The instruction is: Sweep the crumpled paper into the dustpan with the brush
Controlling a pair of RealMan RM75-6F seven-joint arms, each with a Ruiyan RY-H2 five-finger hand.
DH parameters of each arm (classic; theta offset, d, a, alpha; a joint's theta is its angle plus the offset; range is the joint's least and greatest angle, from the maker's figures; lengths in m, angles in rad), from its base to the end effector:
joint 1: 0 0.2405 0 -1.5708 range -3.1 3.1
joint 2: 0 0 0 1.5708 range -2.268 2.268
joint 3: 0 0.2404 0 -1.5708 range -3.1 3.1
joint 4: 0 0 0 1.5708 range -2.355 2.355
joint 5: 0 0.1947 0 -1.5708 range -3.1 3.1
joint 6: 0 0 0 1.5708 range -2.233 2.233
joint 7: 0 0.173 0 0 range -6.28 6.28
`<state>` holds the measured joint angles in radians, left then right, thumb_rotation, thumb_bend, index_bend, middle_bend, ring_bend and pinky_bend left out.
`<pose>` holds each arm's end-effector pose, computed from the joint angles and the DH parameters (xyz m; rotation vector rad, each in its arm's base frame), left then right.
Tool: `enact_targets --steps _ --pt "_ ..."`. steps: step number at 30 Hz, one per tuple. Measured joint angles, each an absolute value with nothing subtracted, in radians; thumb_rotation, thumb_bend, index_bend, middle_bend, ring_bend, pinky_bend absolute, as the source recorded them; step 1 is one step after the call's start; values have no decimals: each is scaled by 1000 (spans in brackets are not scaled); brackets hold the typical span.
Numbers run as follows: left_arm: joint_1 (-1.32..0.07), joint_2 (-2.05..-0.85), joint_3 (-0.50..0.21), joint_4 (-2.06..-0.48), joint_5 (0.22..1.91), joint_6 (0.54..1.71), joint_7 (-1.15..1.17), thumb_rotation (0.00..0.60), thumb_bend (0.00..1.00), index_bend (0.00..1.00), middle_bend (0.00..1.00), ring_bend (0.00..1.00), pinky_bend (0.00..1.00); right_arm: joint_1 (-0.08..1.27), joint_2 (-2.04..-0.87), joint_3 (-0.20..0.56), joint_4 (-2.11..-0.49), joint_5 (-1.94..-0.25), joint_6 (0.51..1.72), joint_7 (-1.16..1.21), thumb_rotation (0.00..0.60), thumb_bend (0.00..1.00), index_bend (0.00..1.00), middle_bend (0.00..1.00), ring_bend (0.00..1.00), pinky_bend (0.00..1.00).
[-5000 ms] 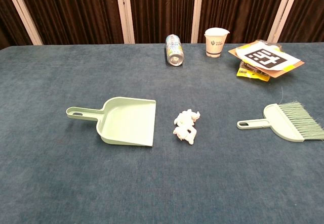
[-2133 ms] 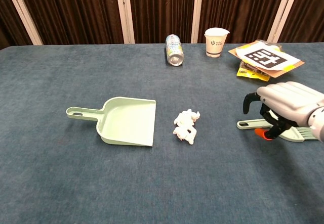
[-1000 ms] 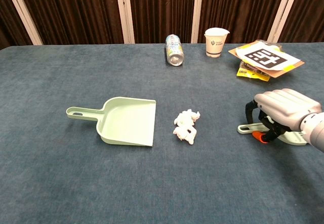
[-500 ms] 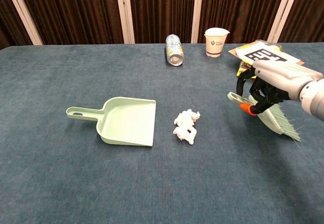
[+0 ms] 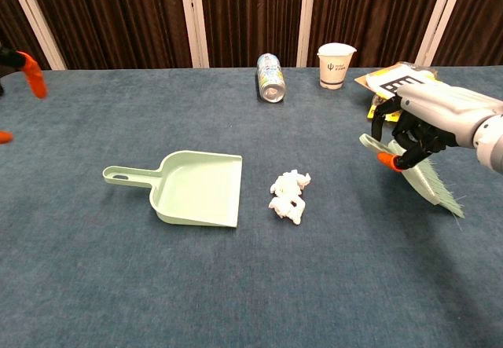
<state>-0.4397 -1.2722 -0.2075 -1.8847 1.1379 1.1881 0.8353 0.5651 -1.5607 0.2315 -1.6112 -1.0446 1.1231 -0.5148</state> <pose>-0.1716 0.2991 0.0851 -1.7043 -0.6529 -0.6622 -0.1581 -0.3297 0.0093 1.6403 -1.0128 0.8968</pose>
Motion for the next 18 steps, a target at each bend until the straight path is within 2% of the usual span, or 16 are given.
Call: enact_targets --steps 6,12,18 --pt "-538 -1370 -233 -1892 888 1176 1018 600 362 391 972 954 1000 568 -1534 231 -1603 -1041 1119 -498 600 472 813 851 840 760" --pt "-661 -1516 -244 -1867 648 1220 1166 600 391 384 975 958 1000 571 -1515 226 -1603 -1043 1117 -483 600 472 813 851 840 760" --pt "-759 -1627 -237 -1796 567 1281 1225 600 413 385 975 958 1000 574 -1506 220 -1605 -1044 1122 -481 600 472 813 851 840 760"
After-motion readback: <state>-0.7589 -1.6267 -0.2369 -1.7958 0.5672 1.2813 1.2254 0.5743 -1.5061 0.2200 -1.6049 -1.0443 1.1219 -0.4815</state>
